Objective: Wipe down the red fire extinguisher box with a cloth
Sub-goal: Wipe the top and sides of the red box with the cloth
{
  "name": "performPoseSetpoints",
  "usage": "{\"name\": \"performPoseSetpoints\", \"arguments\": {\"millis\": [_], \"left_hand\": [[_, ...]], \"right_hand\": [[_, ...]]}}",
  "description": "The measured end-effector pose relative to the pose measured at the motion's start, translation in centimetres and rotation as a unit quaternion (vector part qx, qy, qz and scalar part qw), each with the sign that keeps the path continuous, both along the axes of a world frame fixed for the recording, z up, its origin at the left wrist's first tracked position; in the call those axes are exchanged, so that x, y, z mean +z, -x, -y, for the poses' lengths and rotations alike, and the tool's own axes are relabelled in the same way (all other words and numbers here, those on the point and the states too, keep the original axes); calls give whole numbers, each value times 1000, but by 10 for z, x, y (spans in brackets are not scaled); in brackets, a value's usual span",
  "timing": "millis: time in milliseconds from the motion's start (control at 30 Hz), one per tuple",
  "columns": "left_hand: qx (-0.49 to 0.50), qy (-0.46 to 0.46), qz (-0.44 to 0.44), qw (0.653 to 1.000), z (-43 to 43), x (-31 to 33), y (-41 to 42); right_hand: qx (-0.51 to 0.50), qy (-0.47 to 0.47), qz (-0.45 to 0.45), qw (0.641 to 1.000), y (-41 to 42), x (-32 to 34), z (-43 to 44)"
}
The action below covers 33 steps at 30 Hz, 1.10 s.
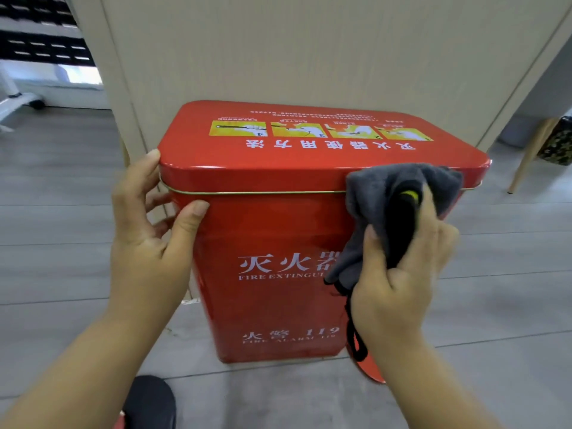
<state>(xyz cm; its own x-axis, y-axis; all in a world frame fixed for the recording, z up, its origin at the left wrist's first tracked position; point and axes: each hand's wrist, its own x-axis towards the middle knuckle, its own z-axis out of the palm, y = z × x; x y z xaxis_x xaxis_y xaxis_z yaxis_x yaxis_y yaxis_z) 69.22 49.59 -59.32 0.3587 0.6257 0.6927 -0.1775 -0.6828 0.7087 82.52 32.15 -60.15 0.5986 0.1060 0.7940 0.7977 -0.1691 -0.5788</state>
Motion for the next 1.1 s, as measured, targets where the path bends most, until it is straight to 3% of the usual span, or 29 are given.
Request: {"name": "performPoseSetpoints", "arguments": {"millis": [200,400,700,867,1100], "left_hand": [[-5,2,-17,1000,-6,1,4],[-51,20,-36,998,-8,-5,11],[-81,98,-39,991,-9,-11,19],[-22,148,-76,986,-4,-34,17],[26,161,-116,980,4,-49,10]], "right_hand": [[80,105,91,987,32,-12,-31],[53,206,188,959,43,-47,-47],[54,310,221,923,69,-101,-67],[11,232,165,959,42,-106,-42],[-31,82,-46,995,-6,-99,9]]}}
